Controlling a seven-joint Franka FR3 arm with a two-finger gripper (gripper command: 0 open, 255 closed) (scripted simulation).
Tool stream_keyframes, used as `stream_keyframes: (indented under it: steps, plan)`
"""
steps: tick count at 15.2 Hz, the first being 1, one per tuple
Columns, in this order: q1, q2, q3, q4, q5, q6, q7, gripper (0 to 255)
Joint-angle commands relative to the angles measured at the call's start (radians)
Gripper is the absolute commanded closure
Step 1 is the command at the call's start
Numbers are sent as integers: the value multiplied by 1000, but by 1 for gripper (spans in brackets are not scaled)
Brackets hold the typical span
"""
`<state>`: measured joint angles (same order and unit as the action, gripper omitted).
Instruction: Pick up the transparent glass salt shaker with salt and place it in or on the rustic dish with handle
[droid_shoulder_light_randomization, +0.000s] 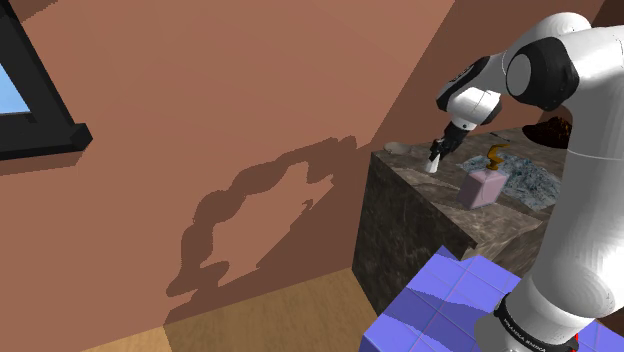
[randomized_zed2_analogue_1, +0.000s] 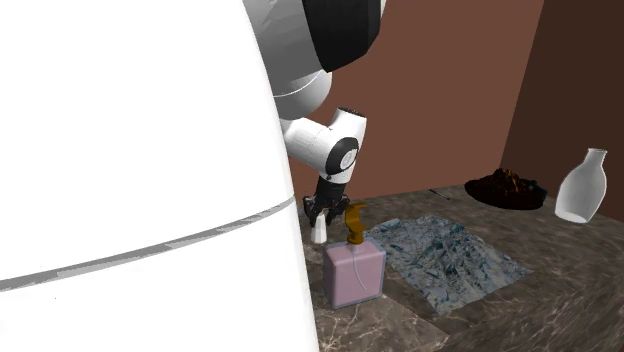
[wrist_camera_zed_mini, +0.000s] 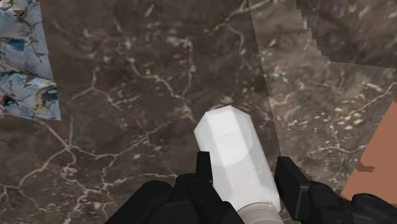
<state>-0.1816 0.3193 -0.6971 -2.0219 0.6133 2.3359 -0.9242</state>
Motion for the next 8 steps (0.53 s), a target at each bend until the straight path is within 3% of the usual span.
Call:
stream_keyframes:
  steps: [1,8]
  plan:
    - [0,0,0,0,0,0,0,255]
    - [8,-17,-10,6,-22,-16,18,255]
